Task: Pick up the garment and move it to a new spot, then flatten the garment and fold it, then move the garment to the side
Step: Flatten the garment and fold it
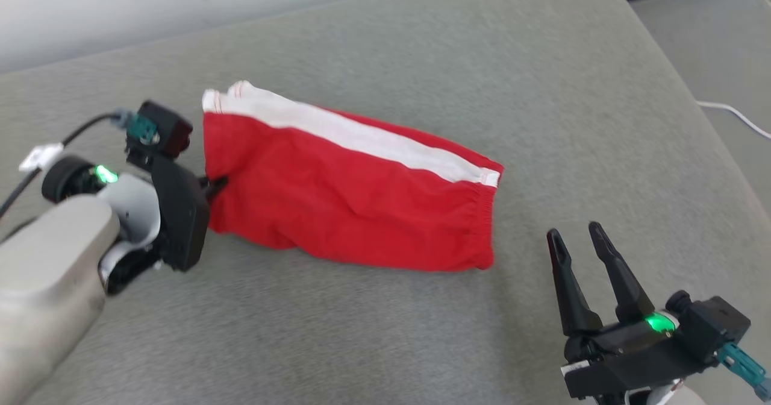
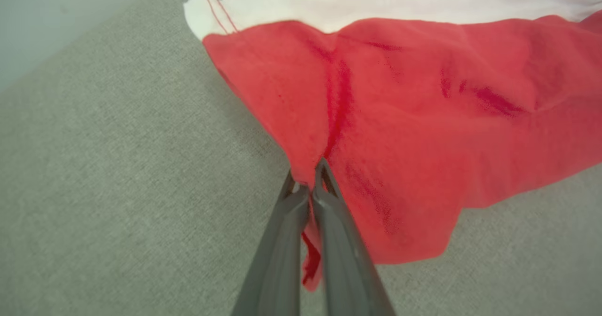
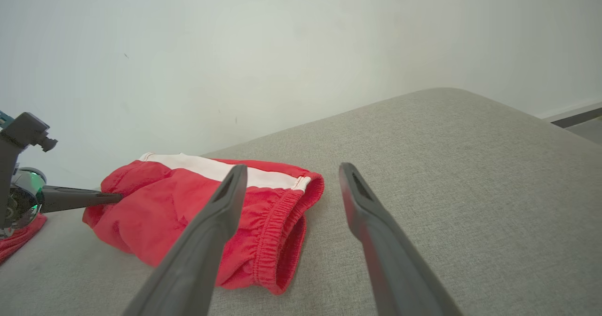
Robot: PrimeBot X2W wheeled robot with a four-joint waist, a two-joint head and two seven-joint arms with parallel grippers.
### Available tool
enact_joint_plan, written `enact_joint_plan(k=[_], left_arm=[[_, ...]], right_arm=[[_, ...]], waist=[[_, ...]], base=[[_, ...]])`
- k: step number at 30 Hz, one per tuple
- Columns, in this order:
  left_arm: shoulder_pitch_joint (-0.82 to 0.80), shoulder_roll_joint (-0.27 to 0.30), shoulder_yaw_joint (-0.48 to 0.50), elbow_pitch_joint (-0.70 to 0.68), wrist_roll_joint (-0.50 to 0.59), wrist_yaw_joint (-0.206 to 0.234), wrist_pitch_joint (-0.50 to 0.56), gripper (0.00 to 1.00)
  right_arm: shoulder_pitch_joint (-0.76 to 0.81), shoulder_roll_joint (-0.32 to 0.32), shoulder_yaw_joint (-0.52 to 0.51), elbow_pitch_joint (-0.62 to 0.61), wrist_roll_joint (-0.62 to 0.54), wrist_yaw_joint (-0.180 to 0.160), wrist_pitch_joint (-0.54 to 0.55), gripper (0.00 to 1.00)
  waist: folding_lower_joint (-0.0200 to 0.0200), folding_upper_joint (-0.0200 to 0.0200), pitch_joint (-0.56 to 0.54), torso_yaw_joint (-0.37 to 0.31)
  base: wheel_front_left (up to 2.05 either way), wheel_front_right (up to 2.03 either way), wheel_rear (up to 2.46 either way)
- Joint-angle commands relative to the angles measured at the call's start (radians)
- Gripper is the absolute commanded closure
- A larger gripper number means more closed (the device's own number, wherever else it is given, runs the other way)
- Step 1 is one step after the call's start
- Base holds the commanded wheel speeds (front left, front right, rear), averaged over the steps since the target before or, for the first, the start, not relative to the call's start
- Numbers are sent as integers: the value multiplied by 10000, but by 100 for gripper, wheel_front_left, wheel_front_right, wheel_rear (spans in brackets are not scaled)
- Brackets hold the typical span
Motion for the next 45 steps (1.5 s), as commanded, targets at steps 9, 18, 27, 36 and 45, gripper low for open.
enact_joint_plan(k=[9,18,27,36,45], left_arm=[[1471,489,125,-1038,-516,308,-847,100],[2408,866,242,-2421,-1037,847,-951,100],[3450,917,329,-3088,-1402,1556,-1482,0],[4119,706,776,-2585,-796,2207,-3888,0],[4967,127,2963,-2679,706,3037,-5013,0]], right_arm=[[752,74,-423,71,-48,-23,-3,0],[1187,-75,-705,188,-76,-23,-3,0],[1153,-126,-684,339,-124,-23,-3,0],[954,-209,-1016,230,-319,-23,-3,0],[879,-154,-1275,110,-658,-23,-3,0]], waist=[[0,0,-976,1289],[0,0,-1292,1690],[0,0,-1321,1777],[0,0,-1464,2109],[0,0,-1611,2762]], base=[[0,0,0],[0,0,0],[0,0,0],[0,0,0],[0,0,0]])
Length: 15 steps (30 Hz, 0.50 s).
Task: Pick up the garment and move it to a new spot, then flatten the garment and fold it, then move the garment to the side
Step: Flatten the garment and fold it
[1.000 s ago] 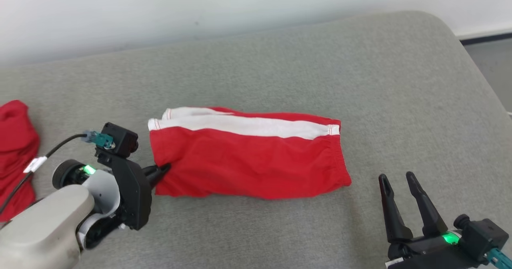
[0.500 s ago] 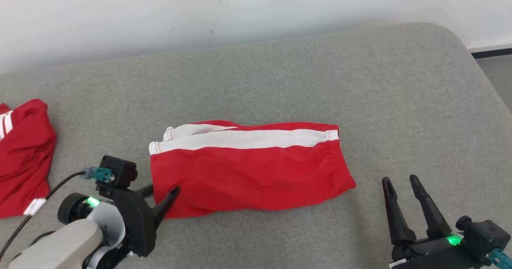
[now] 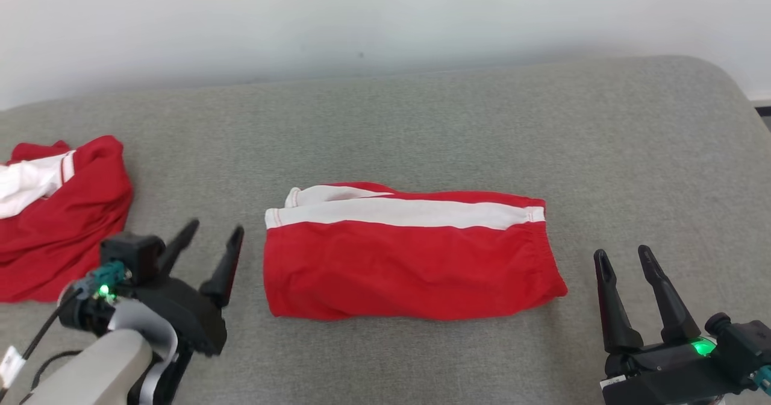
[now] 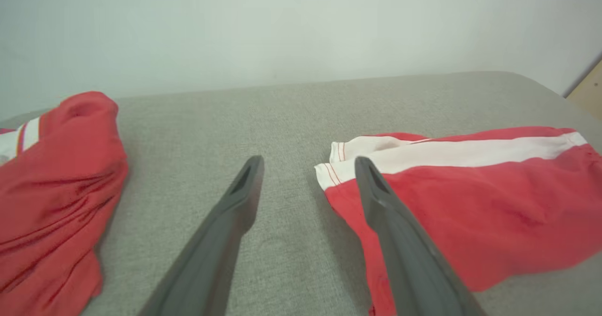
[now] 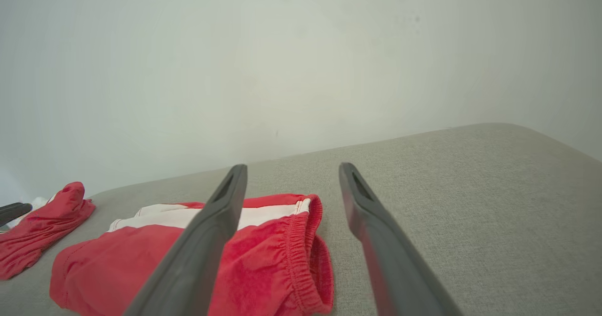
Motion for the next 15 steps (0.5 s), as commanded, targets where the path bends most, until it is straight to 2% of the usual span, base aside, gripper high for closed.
enact_joint_plan(k=[1,5,6,7,11,15], left_arm=[[549,-266,1015,-305,897,210,-50,0],[1613,-908,2989,-878,2431,292,-42,0],[1613,-908,2989,-878,2431,292,-42,0],[1864,-1071,3443,-1013,2845,280,-43,0],[2902,-1839,5227,-1588,4267,122,-44,0],[3809,-2532,6590,-2146,5652,-115,-44,0]], right_arm=[[-44,22,-81,-18,-98,-23,-3,0],[-58,100,-120,21,-162,-23,-3,0],[-58,100,-120,21,-162,-23,-3,0],[-63,109,-120,30,-187,-23,-3,0],[-57,151,-48,68,-236,-23,-3,0],[52,201,-64,90,-294,-23,-3,0]], waist=[[0,0,-81,286],[0,0,-163,446],[0,0,-163,446],[0,0,-192,467],[0,0,-328,479],[0,0,-471,481]], base=[[0,0,0],[0,0,0],[0,0,0],[0,0,0],[0,0,0],[0,0,0]])
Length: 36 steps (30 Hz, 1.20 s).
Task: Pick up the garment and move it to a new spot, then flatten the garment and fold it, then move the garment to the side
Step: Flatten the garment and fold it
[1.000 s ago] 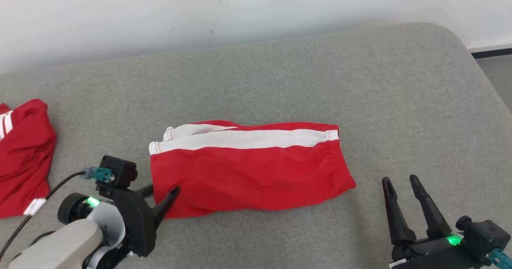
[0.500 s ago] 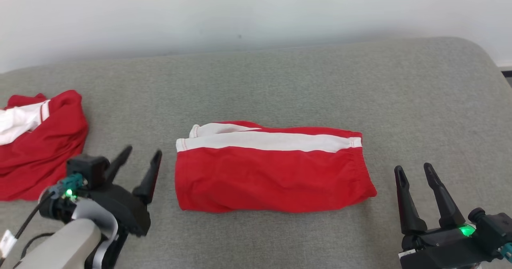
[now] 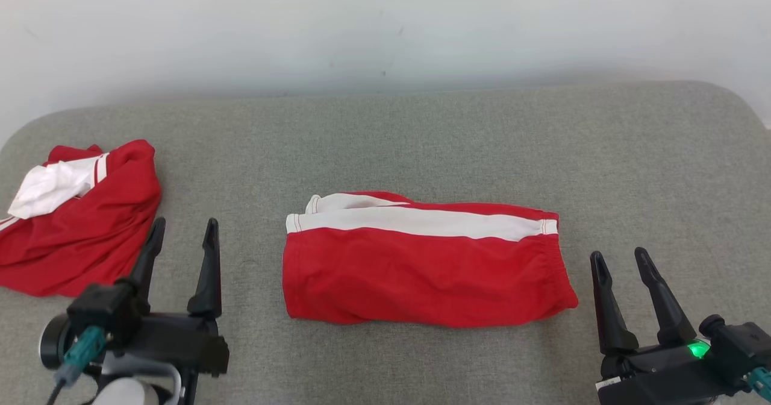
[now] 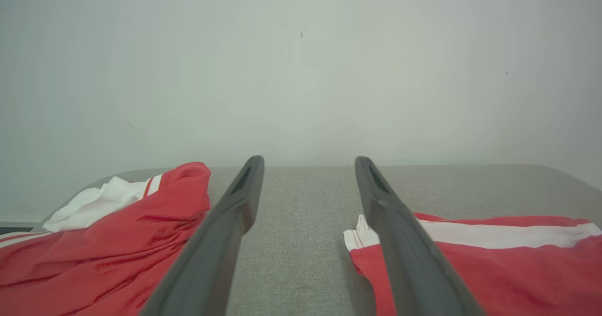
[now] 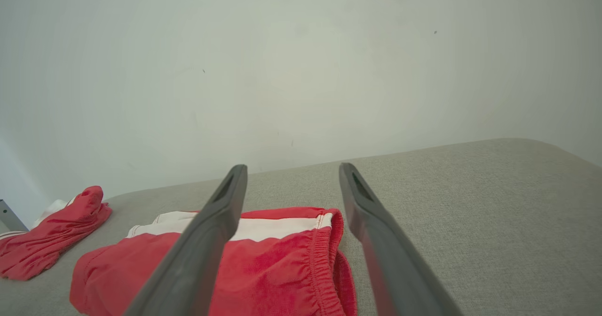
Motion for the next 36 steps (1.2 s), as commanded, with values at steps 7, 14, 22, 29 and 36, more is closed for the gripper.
enact_joint_plan(k=[7,14,22,29,36], left_arm=[[1587,-919,1506,-660,1835,-464,-4,0],[2836,-1508,2506,-1252,2563,-736,-5,0],[3587,-1962,3089,-1482,3022,-1374,-5,0],[3860,-2229,3245,-1452,3304,-1790,-5,0],[3939,-2351,3372,-1457,3424,-2099,-5,0]], right_arm=[[340,168,-250,31,-213,-23,-3,0],[717,340,-583,-2,-306,-23,-3,0],[1176,473,-619,-13,-428,-23,-3,0],[1345,378,-525,24,-537,-23,-3,0],[1448,350,-520,91,-589,-24,-3,0]], waist=[[1,0,-241,3],[1,0,-322,7],[1,0,-432,44],[1,0,-488,72],[1,0,-539,100]], base=[[0,0,0],[0,0,0],[0,0,0],[0,0,0],[0,0,0]])
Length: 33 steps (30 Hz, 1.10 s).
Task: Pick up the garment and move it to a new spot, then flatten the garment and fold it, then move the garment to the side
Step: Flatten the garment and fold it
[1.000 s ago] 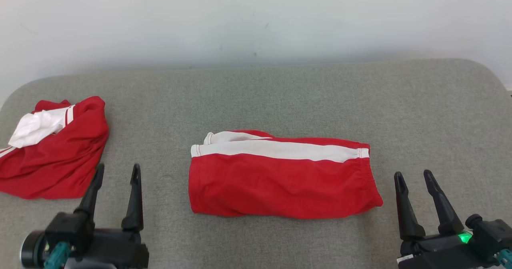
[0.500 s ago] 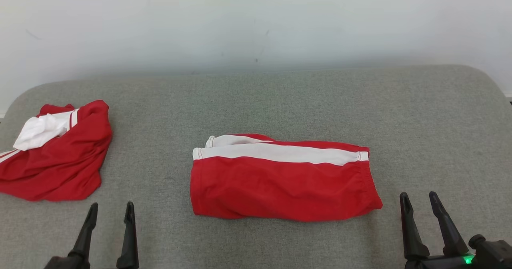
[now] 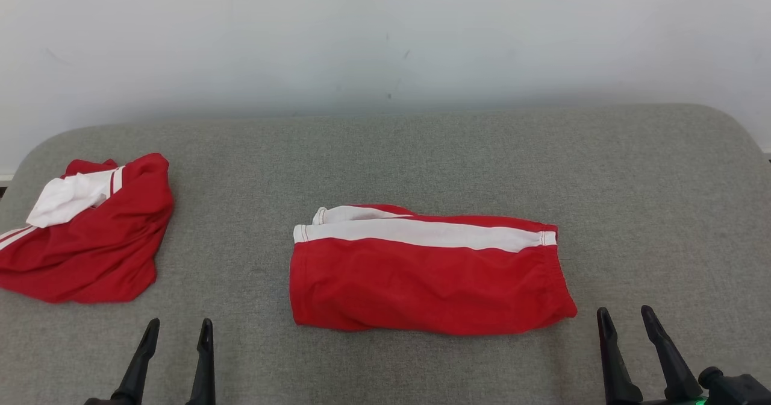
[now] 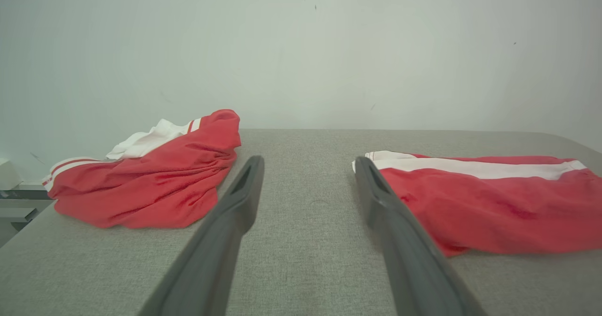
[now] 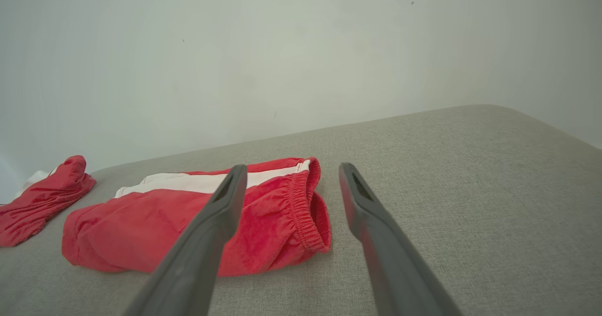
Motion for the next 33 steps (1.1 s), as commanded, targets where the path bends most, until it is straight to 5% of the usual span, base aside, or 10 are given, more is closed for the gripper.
enact_joint_plan(k=[1,11,17,33], left_arm=[[106,-18,47,-28,90,-53,-5,0],[-320,-277,93,149,280,-237,-5,0],[-686,-492,-33,344,396,-392,-6,0],[-1131,-768,-227,654,545,-571,-4,0]], right_arm=[[55,-59,17,24,-96,-24,-3,0],[-1375,-856,377,641,-84,-24,635,0],[-2772,-1278,525,2704,23,-24,1655,0],[-4743,-1044,1396,7086,961,-24,1810,0]], waist=[[0,0,-6,7],[0,0,256,228],[0,0,593,738],[0,0,1000,1330]], base=[[0,0,0],[0,0,0],[0,0,0],[0,0,0]])
